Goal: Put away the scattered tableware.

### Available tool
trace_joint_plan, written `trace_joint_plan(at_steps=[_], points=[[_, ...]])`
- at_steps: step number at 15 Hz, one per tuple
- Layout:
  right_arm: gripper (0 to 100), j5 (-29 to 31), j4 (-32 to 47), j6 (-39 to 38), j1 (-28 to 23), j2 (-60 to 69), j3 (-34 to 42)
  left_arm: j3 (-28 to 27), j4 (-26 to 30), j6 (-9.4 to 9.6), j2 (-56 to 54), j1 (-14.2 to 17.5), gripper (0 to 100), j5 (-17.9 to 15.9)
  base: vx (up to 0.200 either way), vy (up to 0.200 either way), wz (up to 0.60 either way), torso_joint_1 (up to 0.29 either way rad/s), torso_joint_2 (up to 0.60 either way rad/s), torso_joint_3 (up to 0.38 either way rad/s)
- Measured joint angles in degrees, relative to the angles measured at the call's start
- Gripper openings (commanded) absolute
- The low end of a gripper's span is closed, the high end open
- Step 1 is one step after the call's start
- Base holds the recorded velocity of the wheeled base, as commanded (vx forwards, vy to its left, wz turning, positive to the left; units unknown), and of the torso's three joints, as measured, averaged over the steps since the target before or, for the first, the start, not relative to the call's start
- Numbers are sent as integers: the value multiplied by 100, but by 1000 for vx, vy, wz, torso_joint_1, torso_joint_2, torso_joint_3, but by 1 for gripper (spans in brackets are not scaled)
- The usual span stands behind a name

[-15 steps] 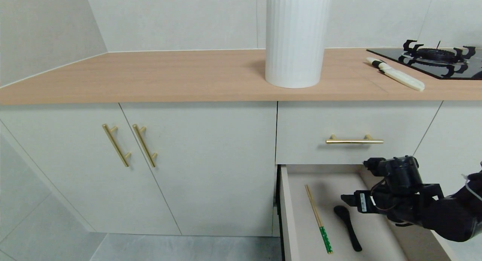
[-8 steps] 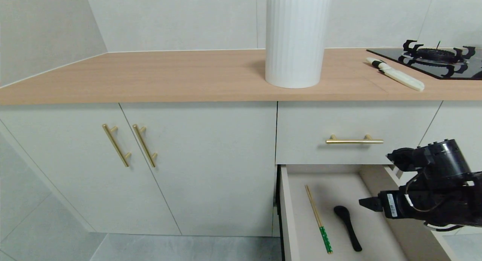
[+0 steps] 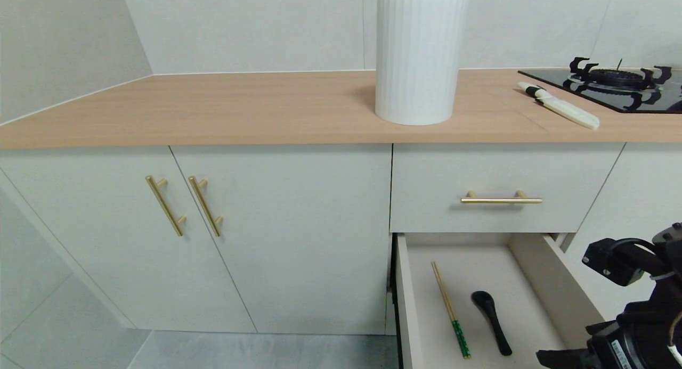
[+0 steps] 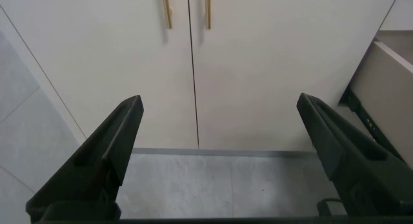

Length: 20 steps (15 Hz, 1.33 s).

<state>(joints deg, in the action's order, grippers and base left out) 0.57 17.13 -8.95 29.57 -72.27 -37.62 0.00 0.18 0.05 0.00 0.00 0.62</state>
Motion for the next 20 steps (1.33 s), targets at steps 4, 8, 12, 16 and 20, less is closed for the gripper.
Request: trace_joint_plan(at_steps=[4,8,12,16,20], points=[[100,5,9,30,88,118,52,0,0,-10,0,0,100,-2,-50,0,0,-2,1,-1],[100,5,63,279,113,144,127,0,-2,-10,0,0,100,-2,-200,0,0,2,0,7],[100,-2,148,316,151,146,160,0,0,-12,0,0,100,0,-150,0,0,4,-2,7],[100,-52,137,316,369,-37,312,0,0,-10,0,0,100,-2,0,0,0,0,0,0],[100,-48,99,274,556,-540,408,0,0,-10,0,0,100,0,0,0,0,0,0,0]])
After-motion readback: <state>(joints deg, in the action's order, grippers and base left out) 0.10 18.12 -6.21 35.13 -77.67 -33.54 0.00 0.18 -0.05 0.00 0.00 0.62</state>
